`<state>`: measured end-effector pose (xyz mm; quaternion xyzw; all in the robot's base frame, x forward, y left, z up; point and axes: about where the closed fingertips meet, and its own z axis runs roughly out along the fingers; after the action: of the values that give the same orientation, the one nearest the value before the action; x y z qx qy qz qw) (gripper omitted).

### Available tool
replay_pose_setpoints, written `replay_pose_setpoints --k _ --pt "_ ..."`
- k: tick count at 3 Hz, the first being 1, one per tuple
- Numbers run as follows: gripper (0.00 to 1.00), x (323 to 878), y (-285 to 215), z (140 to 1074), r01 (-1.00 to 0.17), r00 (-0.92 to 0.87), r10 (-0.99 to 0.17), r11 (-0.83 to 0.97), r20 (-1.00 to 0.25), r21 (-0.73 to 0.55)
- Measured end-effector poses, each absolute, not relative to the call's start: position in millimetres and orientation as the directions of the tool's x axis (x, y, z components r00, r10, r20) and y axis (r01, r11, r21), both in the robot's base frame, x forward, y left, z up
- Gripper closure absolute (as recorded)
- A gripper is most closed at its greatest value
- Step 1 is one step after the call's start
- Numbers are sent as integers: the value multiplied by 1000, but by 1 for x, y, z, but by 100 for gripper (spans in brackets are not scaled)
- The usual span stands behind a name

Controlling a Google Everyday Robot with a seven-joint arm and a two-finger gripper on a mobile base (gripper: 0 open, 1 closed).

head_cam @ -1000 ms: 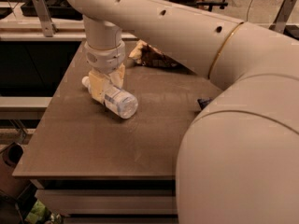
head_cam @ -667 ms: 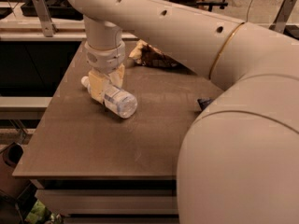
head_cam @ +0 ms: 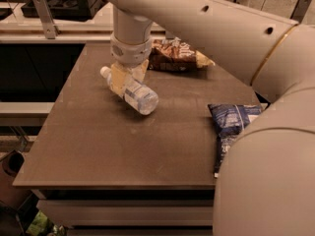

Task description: Place blue plastic bottle upright

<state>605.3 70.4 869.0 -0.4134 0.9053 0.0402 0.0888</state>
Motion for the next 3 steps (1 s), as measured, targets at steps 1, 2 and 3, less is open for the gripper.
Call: replay_pose_setpoints --k 1,2,3 --pt "100 611 41 893 -732 -652 -712 680 -263 -26" --pt "100 615 19 914 -734 -630 -695 679 -347 -29" --pt "100 620 6 932 -752 -583 -684 658 -438 -26"
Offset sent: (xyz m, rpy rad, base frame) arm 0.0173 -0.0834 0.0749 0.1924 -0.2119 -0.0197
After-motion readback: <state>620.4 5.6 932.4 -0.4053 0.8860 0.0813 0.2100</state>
